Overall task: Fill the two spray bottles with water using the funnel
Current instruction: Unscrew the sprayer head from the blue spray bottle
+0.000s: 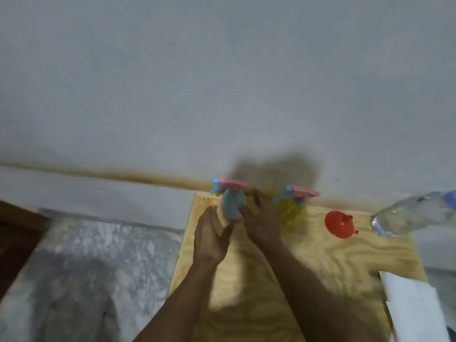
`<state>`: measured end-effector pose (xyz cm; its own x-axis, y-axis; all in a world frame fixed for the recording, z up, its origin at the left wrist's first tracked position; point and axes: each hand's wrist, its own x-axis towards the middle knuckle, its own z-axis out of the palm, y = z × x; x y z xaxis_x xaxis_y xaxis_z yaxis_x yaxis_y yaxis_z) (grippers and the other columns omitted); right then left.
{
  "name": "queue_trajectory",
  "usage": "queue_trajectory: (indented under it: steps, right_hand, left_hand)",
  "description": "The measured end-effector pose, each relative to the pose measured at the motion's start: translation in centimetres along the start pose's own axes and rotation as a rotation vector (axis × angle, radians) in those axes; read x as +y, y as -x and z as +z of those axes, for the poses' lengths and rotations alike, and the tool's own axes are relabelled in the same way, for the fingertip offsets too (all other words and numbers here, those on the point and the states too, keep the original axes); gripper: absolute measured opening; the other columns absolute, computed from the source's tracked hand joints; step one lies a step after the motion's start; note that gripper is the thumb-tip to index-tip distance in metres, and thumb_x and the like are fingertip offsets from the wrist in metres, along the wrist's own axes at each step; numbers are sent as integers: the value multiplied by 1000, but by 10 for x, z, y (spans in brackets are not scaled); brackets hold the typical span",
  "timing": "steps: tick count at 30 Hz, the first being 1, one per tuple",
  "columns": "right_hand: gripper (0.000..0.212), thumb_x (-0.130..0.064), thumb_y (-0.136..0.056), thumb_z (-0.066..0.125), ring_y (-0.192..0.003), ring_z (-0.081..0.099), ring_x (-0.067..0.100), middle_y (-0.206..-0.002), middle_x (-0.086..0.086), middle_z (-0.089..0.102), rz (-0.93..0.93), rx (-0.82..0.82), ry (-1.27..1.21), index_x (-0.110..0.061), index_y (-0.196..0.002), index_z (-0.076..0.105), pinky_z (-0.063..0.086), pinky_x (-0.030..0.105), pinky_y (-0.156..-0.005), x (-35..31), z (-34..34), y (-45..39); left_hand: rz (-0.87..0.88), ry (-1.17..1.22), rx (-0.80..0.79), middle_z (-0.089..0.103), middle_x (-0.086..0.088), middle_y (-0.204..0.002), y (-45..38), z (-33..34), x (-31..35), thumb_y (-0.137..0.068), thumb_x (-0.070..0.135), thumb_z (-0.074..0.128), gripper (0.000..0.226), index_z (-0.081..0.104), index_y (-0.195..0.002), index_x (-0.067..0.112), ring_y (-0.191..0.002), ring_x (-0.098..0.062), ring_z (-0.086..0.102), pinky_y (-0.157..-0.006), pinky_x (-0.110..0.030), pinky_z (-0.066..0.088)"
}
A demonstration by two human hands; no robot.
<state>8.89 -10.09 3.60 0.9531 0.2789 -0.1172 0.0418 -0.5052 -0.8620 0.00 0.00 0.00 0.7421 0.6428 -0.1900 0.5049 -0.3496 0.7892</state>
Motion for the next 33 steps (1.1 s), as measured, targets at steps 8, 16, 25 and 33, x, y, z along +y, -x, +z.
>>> queue_trajectory:
  steps: [8, 16, 25, 33]
  right_hand:
    - [26, -29, -83, 78, -87, 70, 9, -99, -7, 75, -3, 87, -102, -23, -107, 73, 50, 22, -74, 22, 34, -41]
    - [23, -33, -87, 74, -94, 67, 9, -98, -5, 72, -47, 129, -132, -17, -103, 71, 56, 35, -80, 14, 39, -44]
    - [19, -26, -90, 71, -88, 69, 13, -96, 1, 74, 18, 97, -457, -13, -103, 71, 54, 19, -69, -55, -12, 24]
    - [23, -26, -84, 77, -73, 65, 1, -83, -7, 72, -69, 57, -576, -10, -101, 71, 52, 16, -67, -90, -97, 99]
  left_hand:
    - [78, 136, 0, 58, 8, -136, -62, 41, -22, -74, 26, 84, 81, 43, -144, 22, -119, -4, 54, -91, -17, 45]
    - [204, 229, -7, 60, -1, -133, -65, 33, -21, -78, 36, 76, 72, 48, -140, 14, -118, -5, 54, -90, -1, 38]
    - [438, 217, 150, 50, -7, -140, 20, -18, 16, -87, 47, 67, 70, 39, -144, 17, -126, -25, 54, -91, -47, 54]
    - [546, 254, 268, 52, -1, -140, 117, -38, 76, -86, 39, 73, 68, 46, -142, 14, -127, -18, 53, -95, -41, 53]
